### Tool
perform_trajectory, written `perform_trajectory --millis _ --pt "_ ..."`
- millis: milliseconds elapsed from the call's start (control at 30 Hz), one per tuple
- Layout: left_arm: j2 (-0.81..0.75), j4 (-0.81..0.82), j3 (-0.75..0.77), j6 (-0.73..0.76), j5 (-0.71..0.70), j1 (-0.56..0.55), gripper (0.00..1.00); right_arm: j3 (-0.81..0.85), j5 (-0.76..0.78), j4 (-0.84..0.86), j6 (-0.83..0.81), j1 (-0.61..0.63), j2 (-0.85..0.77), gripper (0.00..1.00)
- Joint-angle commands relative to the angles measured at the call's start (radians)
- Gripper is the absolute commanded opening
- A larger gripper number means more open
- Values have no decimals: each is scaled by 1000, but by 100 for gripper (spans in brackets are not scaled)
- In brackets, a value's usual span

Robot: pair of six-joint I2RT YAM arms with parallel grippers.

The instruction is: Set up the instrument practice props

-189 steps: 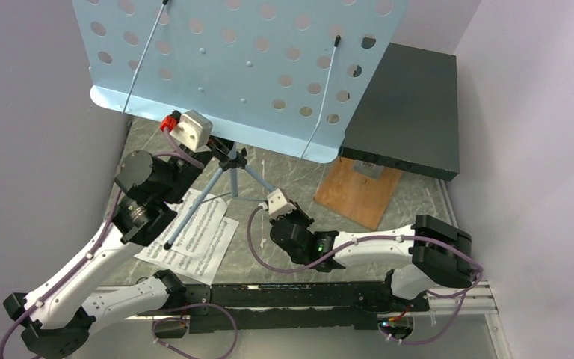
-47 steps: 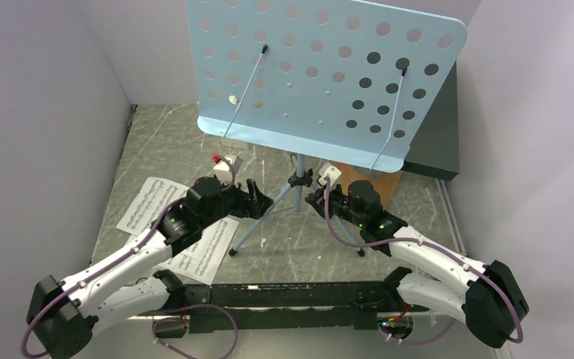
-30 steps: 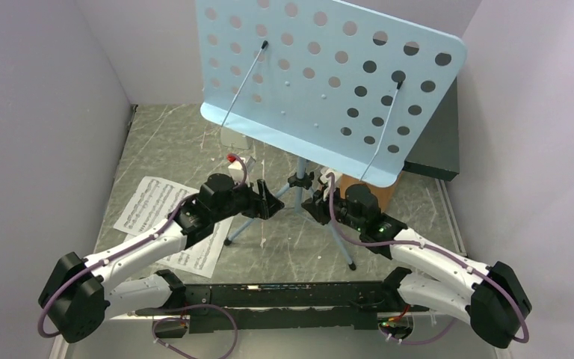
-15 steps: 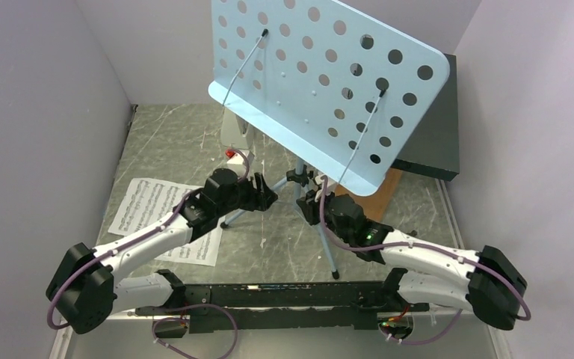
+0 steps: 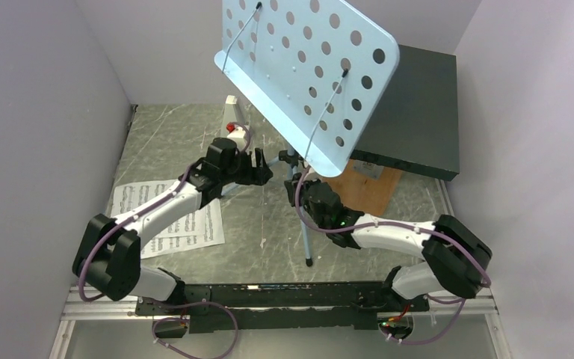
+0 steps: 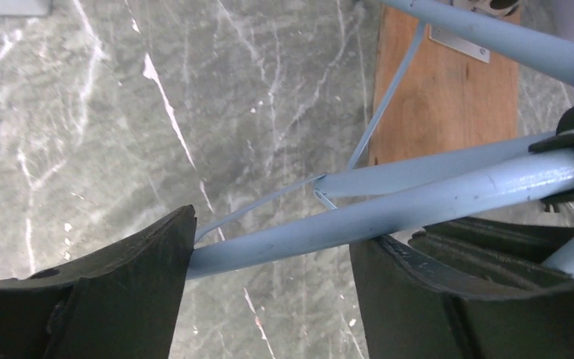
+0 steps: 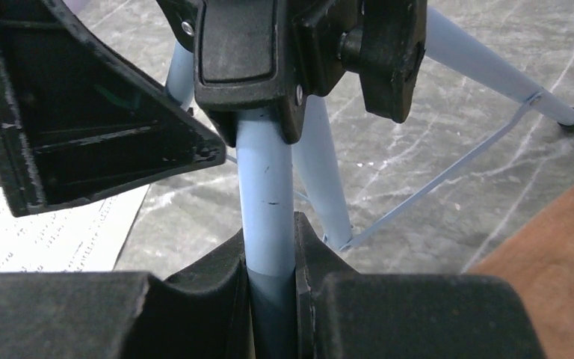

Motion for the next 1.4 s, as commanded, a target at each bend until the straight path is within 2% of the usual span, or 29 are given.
perform_trajectory --millis 0,67,133,233,367,500,600,700,767,867,900,967,1133,1233,1367 --pt "78 -81 59 -189 -221 89 81 23 -92 -11 186 61 92 0" --pt "17 -68 12 -205 -194 91 89 21 -79 12 214 65 101 1" --pt "-63 -74 -48 -212 -161 91 99 18 -75 29 229 67 98 12" --pt "-200 -129 -97 -207 -129 91 99 26 -88 24 220 67 85 34" --pt "-338 -230 -125 -205 -60 91 99 29 -150 -10 183 66 27 54" --pt "-443 -283 -140 -202 -39 91 99 7 -187 -51 107 62 -66 68" --pt "-475 -317 -125 -206 -16 91 99 -8 -210 -97 47 52 -150 74" --pt "-487 -300 -140 -228 103 91 99 -15 -201 -197 3 33 -249 80" --pt "-500 -231 -182 -274 223 89 97 -23 -202 -266 -11 3 -318 81" --pt "-531 -5 -296 -409 332 60 92 -73 -281 -312 -15 -91 -421 82" --pt "-543 121 -335 -449 326 36 92 -86 -333 -320 -13 -152 -449 82" --pt "-541 261 -387 -484 268 -39 91 -102 -450 -323 -16 -233 -488 80" --pt "-455 358 -372 -419 68 -214 91 -53 -642 -355 -68 -290 -496 73" --pt "-373 426 -371 -421 25 -241 91 -38 -693 -340 -64 -302 -484 65" --pt "-269 525 -373 -427 21 -246 83 15 -738 -321 -15 -323 -432 50"
